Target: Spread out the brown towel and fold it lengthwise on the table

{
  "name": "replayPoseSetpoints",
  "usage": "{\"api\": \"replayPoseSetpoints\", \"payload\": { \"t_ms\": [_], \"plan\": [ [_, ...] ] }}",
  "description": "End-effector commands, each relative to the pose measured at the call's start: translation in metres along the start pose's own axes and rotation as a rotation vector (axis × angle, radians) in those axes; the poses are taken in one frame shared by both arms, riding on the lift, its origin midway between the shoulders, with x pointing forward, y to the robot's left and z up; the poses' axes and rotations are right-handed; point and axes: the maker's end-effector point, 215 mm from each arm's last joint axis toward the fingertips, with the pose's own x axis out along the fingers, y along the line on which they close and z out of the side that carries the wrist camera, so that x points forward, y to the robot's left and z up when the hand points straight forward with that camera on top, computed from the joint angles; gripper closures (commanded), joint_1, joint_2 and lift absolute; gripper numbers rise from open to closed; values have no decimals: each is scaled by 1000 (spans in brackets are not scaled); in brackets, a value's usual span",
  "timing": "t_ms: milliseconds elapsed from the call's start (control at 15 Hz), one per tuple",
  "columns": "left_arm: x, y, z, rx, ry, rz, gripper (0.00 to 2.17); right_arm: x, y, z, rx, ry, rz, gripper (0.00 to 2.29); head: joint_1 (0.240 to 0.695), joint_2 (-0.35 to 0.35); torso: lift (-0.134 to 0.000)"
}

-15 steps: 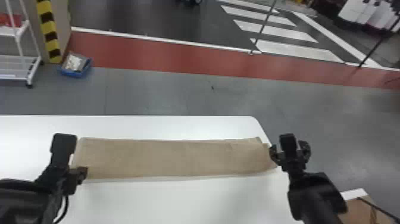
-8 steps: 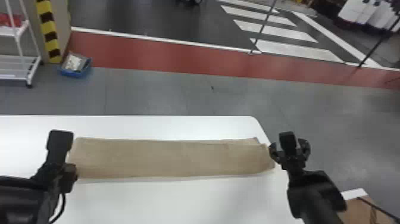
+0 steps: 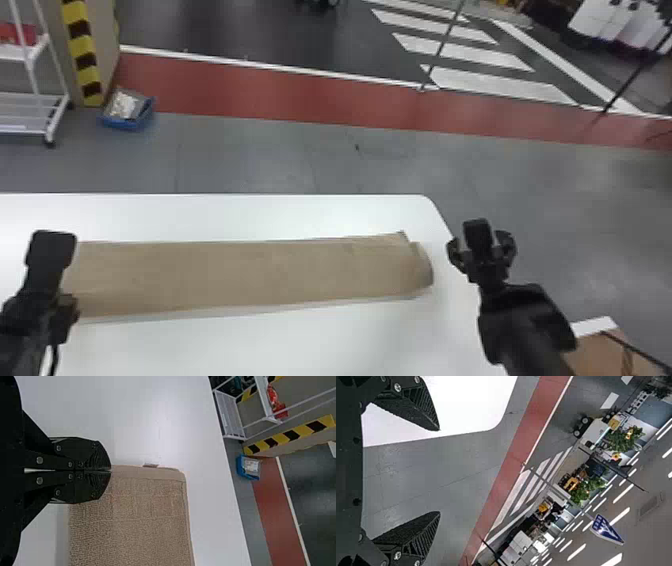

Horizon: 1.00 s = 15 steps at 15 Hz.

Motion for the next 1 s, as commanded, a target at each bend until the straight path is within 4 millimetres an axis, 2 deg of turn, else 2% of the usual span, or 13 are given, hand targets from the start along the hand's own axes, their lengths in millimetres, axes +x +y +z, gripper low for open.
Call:
{"api": "replayPoseSetpoints", "payload": {
  "t_ms": [0,133,200,333,400,533,667,733,867,933],
  "plan": [
    [-6,22,-28,-13,53,25,1534,0,5,2,4,0,6,147,695,-349,0],
    [-8,27,-31,-9,57,31,1531,0,16,4,17,-4,59,208,695,-334,0],
    [-9,27,-30,-10,52,32,1453,-2,28,9,34,-12,95,218,695,-327,0],
    [-12,26,-8,-30,-39,30,90,-8,54,23,102,-31,185,218,695,-311,0],
    [-15,25,6,-39,-97,32,-2,-9,60,22,154,-11,215,218,695,-288,0],
    [-24,24,31,-66,-187,29,6,-10,66,8,255,91,264,218,695,-271,0],
    [-27,23,45,-83,-239,27,33,-17,82,-17,319,221,306,228,695,-270,0],
    [-29,22,50,-88,-258,27,33,-17,86,-15,337,241,315,286,695,-273,0],
    [-36,20,67,-101,-324,21,33,-15,94,1,429,236,351,286,695,-275,0],
    [-35,18,65,-100,-323,17,33,-16,97,3,442,233,356,286,695,-272,0]
  ]
}}
